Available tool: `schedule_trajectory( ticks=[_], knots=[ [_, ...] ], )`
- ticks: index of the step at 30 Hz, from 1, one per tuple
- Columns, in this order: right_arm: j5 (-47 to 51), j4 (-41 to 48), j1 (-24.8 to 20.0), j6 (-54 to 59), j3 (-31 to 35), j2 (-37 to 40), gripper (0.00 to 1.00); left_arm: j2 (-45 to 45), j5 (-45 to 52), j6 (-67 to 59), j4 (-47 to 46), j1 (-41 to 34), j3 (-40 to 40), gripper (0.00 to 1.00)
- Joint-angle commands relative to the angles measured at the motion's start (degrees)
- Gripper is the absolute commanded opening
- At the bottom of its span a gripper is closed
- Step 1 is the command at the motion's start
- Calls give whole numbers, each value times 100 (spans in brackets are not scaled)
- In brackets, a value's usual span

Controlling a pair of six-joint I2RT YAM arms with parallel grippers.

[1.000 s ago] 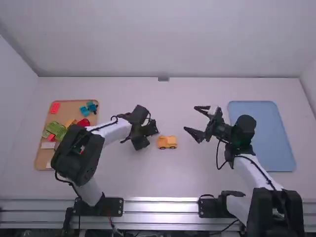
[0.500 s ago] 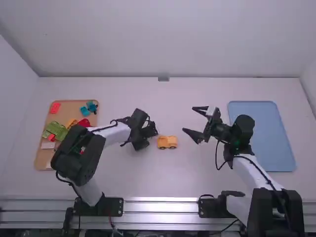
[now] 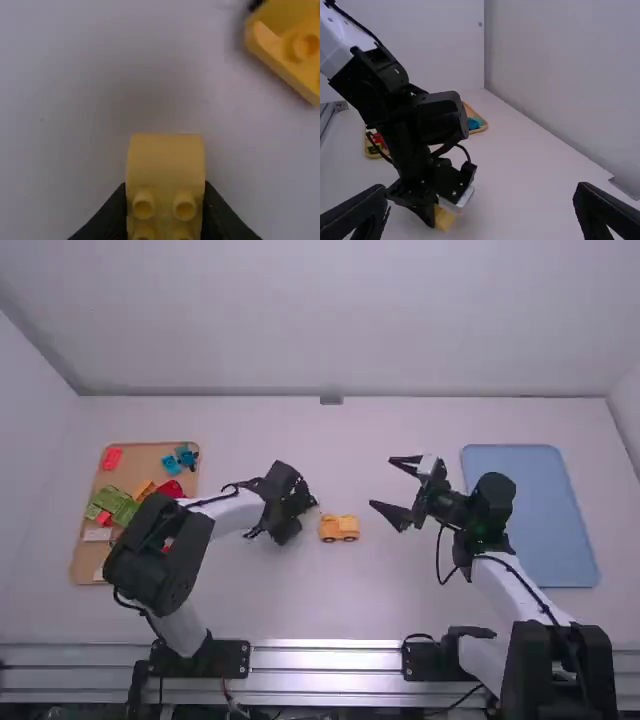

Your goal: Assemble lego blocks to make yellow taxi

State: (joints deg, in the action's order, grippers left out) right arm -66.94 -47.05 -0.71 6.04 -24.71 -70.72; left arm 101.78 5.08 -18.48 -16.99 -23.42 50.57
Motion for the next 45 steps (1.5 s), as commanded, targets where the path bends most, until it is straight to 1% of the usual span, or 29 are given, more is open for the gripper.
schedule_trajectory(
  ticks=[1,2,3,5,6,8,9,10,15,16,17,20,22,23,24,27,29,31,34,39,40,41,43,45],
  knots=[
    [-55,-35,0,-20,31,-11,99,35,0,1351,-33,-11,-33,7],
    [-55,-35,0,-20,31,-11,99,35,0,1469,-42,-9,-33,7],
    [-57,-42,2,-22,31,-11,99,35,-81,2002,-50,-2,-33,10],
    [-57,-50,0,-22,31,-11,99,35,-236,2922,-76,26,-35,10],
    [-57,-52,0,-20,31,-11,99,35,-280,3185,-85,26,-33,10],
    [-55,-50,0,-22,31,-11,99,35,-442,4133,-157,-11,-33,2],
    [-57,-50,2,-22,31,-11,99,35,-564,4739,-225,-15,-35,2],
    [-57,-50,2,-22,31,-11,99,35,-595,4885,-240,-15,-33,2],
    [13,-48,0,-24,31,-11,99,35,-675,7060,-214,20,-35,2],
    [13,-48,2,-22,31,-11,99,35,-693,7318,-175,7,-35,2],
    [9,-48,0,-22,31,-11,99,35,-710,8227,-85,-7,-33,2],
    [13,-48,2,-22,31,-11,99,35,-509,9541,-238,37,-33,2],
    [11,-48,2,-22,31,-11,99,35,-201,10647,-348,57,-35,2],
    [13,-48,0,-22,31,-11,99,35,-133,10891,-380,52,-35,2],
    [9,-46,2,-22,31,-11,99,35,46,11440,-361,48,-35,3],
    [11,-46,0,-24,31,-11,99,35,162,12441,-326,55,-35,4],
    [9,-31,0,-24,31,-11,99,35,155,13379,-354,48,-35,4],
    [9,-28,2,-24,31,-11,99,35,197,13940,-365,52,-35,2],
    [9,-31,0,-24,31,-11,99,35,199,13934,-103,57,-33,2],
    [9,-28,0,-24,33,-11,99,35,144,13934,57,50,-33,3],
    [7,-31,0,-24,31,-11,99,35,138,13934,61,61,-35,20],
    [7,-28,0,-24,31,-11,99,35,138,13934,59,59,-35,23],
    [9,-28,0,-28,33,-11,99,35,138,13934,55,57,-35,45],
    [9,-35,2,-111,31,-11,99,35,140,13934,22,52,-35,56]
  ],
)
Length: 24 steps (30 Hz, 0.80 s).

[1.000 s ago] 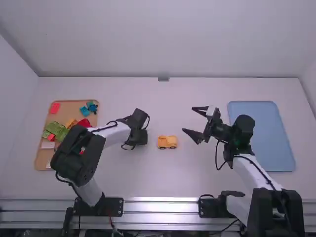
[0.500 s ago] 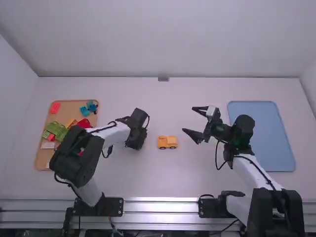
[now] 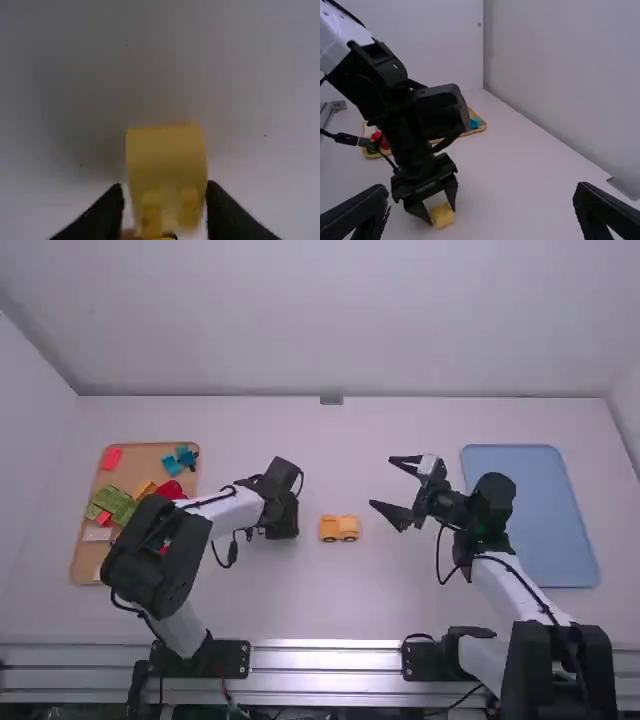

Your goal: Assemble lego blocks to make yellow taxi

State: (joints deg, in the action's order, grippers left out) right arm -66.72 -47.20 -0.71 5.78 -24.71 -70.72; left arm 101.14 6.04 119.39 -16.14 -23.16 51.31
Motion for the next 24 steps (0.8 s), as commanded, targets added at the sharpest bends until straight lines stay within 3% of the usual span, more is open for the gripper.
schedule_trajectory(
  ticks=[1,2,3,4,10,16,20,22,24],
  knots=[
    [-13,-39,0,-153,31,-11,99,98,42,146,-90,24,-109,65],
    [-15,-35,0,-144,31,-11,99,98,42,146,-116,33,-109,76],
    [-15,-33,0,-146,31,-11,99,98,46,140,-162,24,-109,96],
    [-15,-33,0,-146,33,-11,99,98,37,111,-168,22,-109,99],
    [-15,-39,0,-149,31,-11,99,13,-111,76,-256,33,-107,99],
    [-13,-48,2,-146,31,-11,99,-758,-527,-588,-1025,63,219,99],
    [-11,-57,2,-151,31,-11,99,-1493,-1119,-2450,-2083,68,914,99],
    [-13,-57,4,-149,31,-11,99,-1805,-1683,-4564,-2463,66,1246,99],
    [-11,-61,13,-142,31,-11,99,-1971,-1856,-5560,-2411,66,1351,99]
  ],
)
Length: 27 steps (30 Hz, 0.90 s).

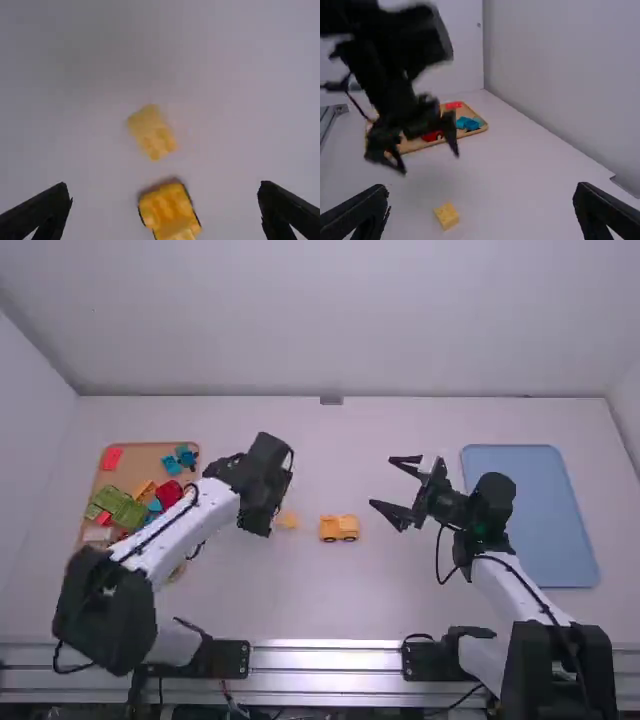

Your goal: Assemble lego blocks to make yellow taxi

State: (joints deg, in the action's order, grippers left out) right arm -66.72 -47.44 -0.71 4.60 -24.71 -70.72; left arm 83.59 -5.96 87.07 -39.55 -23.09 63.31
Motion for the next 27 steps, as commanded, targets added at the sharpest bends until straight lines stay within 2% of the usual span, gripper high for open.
schedule_trajectory(
  ticks=[1,2,3,6,7,9,12,14,16,18,19,22,25,27],
  knots=[
    [-11,-68,33,-26,31,-11,99,-323,-754,-3047,-55,46,197,99],
    [-9,-111,74,-28,31,-11,99,-420,-962,-3770,-48,55,208,99],
    [-9,-140,85,-31,31,-11,99,-442,-1058,-3985,-52,63,203,99],
    [107,-345,219,-26,31,-11,99,-538,-2382,-6249,-122,50,197,99],
    [107,-345,219,-26,31,-11,99,-538,-2382,-6249,-122,50,197,99],
    [452,-380,343,-28,31,-11,99,-538,-2500,-7197,-208,59,192,99],
    [721,-385,525,-24,31,-11,99,-538,-2240,-8999,251,20,195,99],
    [717,-503,629,-11,31,-11,99,-570,-1300,-10719,625,72,195,99],
    [719,-592,675,-9,31,-11,99,-640,-713,-11527,719,105,195,99],
    [664,-754,732,-9,31,-7,99,-800,632,-12920,654,199,192,99],
    [647,-785,737,-11,31,-7,99,-820,868,-13147,627,221,192,99],
    [673,-927,787,-7,31,-7,99,-898,3287,-15591,98,625,184,99],
    [636,-896,767,-7,-44,-13,99,-831,4747,-16509,-48,1108,4,99],
    [634,-734,739,-7,-120,-13,99,-717,5086,-16605,44,1279,-125,99]
  ],
)
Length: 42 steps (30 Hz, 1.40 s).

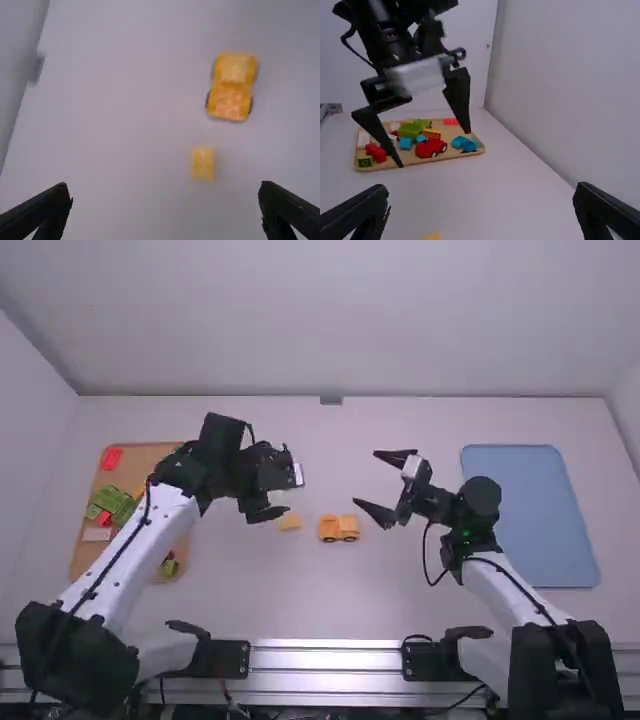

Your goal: Assemble lego blocks to make yellow taxi

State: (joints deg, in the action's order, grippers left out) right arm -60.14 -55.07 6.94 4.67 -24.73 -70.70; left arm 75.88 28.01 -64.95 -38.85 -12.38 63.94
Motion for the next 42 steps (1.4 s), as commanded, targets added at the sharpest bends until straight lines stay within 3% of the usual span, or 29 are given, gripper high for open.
schedule_trajectory(
  ticks=[1,9,12,16,18,24,27,28,30,33,37,42],
  knots=[
    [-17,205,-31,-9,-186,-15,99,168,1880,-1397,59,306,-297,99],
    [-293,2452,-9,1523,-697,-15,99,802,2820,-1364,894,411,-1088,99],
    [-752,3696,-37,3346,-758,-15,99,1110,2946,-1084,1641,413,-1497,99],
    [-723,4457,-186,4459,-756,-74,99,1552,2999,-216,2763,485,-1803,99],
    [-857,4485,-240,4485,-822,-203,99,1849,3005,107,3097,573,-1851,99],
    [-942,4634,-240,4192,-1622,-721,99,2350,3287,59,3331,1005,-1853,99],
    [-551,6048,-149,4671,-2221,-1189,99,2599,3241,59,3276,1145,-1884,99],
    [-393,6655,-37,5329,-2315,-1419,99,2671,3204,-81,3270,1145,-1952,99],
    [-459,7014,105,6339,-2343,-1705,99,2728,3023,-407,3314,1091,-2072,99],
    [-667,7036,177,7036,-2409,-1971,99,2846,2686,-466,3829,999,-2315,99],
    [-96,6924,212,6205,-2396,-2201,99,2942,2212,546,4946,1003,-2732,99],
    [280,6610,367,5528,-2321,-2264,99,3060,2190,557,5521,1176,-2997,96]
  ],
)
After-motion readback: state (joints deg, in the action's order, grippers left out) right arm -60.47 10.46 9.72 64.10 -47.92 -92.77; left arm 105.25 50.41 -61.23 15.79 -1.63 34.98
